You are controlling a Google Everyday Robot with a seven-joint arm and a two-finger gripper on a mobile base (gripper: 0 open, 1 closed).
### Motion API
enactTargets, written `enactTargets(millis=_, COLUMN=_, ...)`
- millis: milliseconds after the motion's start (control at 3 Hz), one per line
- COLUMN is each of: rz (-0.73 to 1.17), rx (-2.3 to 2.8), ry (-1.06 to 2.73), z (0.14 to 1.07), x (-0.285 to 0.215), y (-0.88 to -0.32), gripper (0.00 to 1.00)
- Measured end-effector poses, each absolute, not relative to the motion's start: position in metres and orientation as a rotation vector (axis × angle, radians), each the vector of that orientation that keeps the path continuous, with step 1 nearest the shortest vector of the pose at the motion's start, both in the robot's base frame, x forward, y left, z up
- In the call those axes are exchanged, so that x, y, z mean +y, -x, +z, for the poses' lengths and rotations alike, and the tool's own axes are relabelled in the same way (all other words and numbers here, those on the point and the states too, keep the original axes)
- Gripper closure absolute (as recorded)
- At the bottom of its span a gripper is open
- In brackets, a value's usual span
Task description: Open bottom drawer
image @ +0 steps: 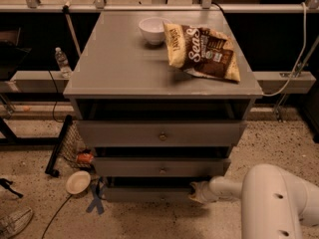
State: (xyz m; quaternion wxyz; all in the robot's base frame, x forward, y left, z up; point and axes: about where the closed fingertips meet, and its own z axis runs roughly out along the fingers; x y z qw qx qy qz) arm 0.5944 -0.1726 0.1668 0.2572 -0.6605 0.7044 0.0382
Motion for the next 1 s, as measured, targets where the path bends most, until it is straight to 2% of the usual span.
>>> enactTargets(millis=1000, rz=0.096, rx=1.918, ry=1.8, z=0.175, x=-0.174, y=-0.58, gripper=1.0)
